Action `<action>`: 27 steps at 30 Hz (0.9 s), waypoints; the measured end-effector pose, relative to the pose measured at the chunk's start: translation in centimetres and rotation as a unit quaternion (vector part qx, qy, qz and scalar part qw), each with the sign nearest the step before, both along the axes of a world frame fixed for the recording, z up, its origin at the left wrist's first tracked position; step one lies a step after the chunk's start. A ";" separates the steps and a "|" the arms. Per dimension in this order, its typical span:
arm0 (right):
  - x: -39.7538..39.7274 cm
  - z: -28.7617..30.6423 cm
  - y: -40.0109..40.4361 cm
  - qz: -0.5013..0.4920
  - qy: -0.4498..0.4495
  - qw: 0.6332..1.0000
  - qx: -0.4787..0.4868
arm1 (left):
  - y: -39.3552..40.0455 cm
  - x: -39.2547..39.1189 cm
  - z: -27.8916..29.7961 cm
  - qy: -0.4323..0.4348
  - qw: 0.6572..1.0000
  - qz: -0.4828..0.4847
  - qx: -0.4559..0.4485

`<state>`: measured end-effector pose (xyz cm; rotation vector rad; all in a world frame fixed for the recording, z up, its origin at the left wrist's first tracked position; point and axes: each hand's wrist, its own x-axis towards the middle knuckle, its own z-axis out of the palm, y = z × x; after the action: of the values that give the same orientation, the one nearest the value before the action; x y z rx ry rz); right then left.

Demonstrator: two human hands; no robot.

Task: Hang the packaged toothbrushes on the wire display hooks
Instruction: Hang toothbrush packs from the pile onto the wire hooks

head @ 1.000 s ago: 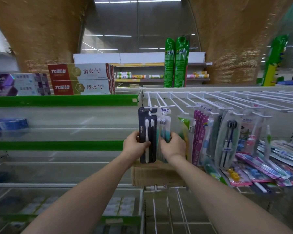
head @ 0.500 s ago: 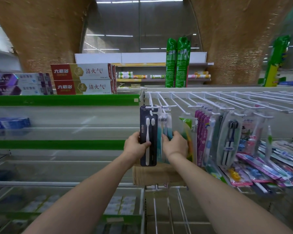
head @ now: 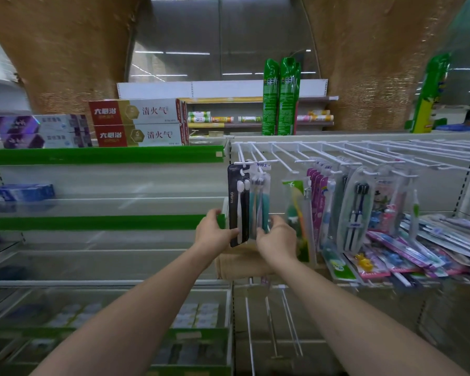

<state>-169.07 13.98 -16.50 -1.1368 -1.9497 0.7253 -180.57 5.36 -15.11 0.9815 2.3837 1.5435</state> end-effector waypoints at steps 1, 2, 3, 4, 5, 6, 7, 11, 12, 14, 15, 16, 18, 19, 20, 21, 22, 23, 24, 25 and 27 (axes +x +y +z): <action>0.3 -0.1 -0.3 0.002 -0.010 1.000 0.005 | -0.4 0.3 -0.1 0.003 1.000 -0.003 -0.005; 0.7 -0.2 -0.7 0.007 -0.016 1.000 0.005 | -0.7 0.6 -0.1 0.004 1.000 -0.006 -0.010; 1.0 -0.3 -1.1 0.012 -0.019 1.000 -0.001 | -1.1 0.9 -0.2 0.006 1.000 -0.008 -0.015; 1.5 -0.4 -1.4 0.019 -0.021 1.000 -0.008 | -1.4 1.1 -0.4 0.014 1.000 -0.008 -0.023; 1.9 -0.6 -1.8 0.025 -0.024 0.999 -0.013 | -1.7 1.4 -0.6 0.023 0.999 -0.008 -0.034; 2.5 -0.9 -2.1 0.026 -0.031 0.999 -0.012 | -2.1 1.6 -0.8 0.038 0.998 -0.008 -0.047; 3.1 -1.2 -2.4 0.021 -0.042 0.999 -0.009 | -2.4 1.9 -1.1 0.053 0.997 -0.008 -0.061; 6.1 -2.4 -3.6 -0.004 -0.086 0.996 0.000 | -3.6 3.5 -1.9 0.117 0.989 -0.017 -0.085; 6.9 -2.6 -4.0 -0.008 -0.095 0.995 -0.003 | -3.8 4.0 -2.1 0.134 0.987 -0.025 -0.088; 8.4 -3.1 -4.6 -0.014 -0.104 0.994 -0.008 | -3.9 5.1 -2.8 0.148 0.983 -0.049 -0.093; 9.1 -3.4 -4.8 -0.015 -0.107 0.994 -0.012 | -3.8 5.8 -3.1 0.148 0.982 -0.063 -0.097; 9.9 -3.6 -4.9 -0.018 -0.110 0.994 -0.014 | -3.8 6.5 -3.4 0.152 0.980 -0.075 -0.103; 11.2 -4.0 -5.0 -0.030 -0.117 0.993 -0.015 | -3.5 7.8 -4.0 0.173 0.973 -0.091 -0.122; 11.9 -4.2 -5.0 -0.037 -0.119 0.992 -0.014 | -3.2 8.4 -4.2 0.184 0.969 -0.098 -0.130; 12.6 -4.3 -4.8 -0.043 -0.118 0.992 -0.015 | -3.0 9.0 -4.4 0.190 0.967 -0.105 -0.134; 13.2 -4.5 -4.6 -0.047 -0.115 0.992 -0.015 | -2.8 9.6 -4.6 0.194 0.965 -0.112 -0.135; 13.9 -4.6 -4.4 -0.050 -0.114 0.992 -0.017 | -2.5 10.1 -4.8 0.197 0.963 -0.121 -0.135; 14.5 -4.7 -4.1 -0.051 -0.117 0.992 -0.015 | -2.2 10.6 -4.9 0.202 0.961 -0.131 -0.136; 15.1 -4.8 -3.8 -0.050 -0.124 0.991 -0.013 | -1.8 11.2 -4.9 0.208 0.958 -0.137 -0.140; 15.8 -5.0 -3.3 -0.047 -0.132 0.990 -0.009 | -1.3 11.7 -5.0 0.219 0.955 -0.138 -0.143; 16.9 -5.2 -2.1 -0.045 -0.148 0.988 -0.007 | -0.3 12.7 -5.0 0.236 0.949 -0.142 -0.152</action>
<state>-152.13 11.89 -21.74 -1.3962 -2.1226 0.5463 -167.83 5.02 -20.10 1.6704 2.5098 0.8791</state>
